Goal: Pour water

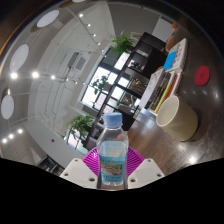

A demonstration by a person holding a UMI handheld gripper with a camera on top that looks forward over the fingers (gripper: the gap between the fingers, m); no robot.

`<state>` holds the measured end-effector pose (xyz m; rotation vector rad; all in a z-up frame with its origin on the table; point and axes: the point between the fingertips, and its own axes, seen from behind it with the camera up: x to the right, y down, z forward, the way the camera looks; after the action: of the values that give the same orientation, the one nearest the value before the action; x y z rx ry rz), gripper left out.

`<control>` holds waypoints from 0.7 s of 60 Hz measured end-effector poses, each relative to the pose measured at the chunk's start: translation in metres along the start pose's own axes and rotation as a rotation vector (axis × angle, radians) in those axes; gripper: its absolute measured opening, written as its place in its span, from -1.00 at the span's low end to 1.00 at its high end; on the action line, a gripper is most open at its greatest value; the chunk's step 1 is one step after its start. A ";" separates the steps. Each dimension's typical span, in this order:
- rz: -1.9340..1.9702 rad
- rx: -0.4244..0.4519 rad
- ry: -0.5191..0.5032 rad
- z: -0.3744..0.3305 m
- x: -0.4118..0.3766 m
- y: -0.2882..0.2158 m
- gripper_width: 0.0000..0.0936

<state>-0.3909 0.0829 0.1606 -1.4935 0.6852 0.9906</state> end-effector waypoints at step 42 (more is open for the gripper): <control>1.228 0.334 -0.190 -0.024 -0.002 -0.106 -0.34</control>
<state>-0.2964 0.0767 0.2133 -0.5608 1.5957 1.7624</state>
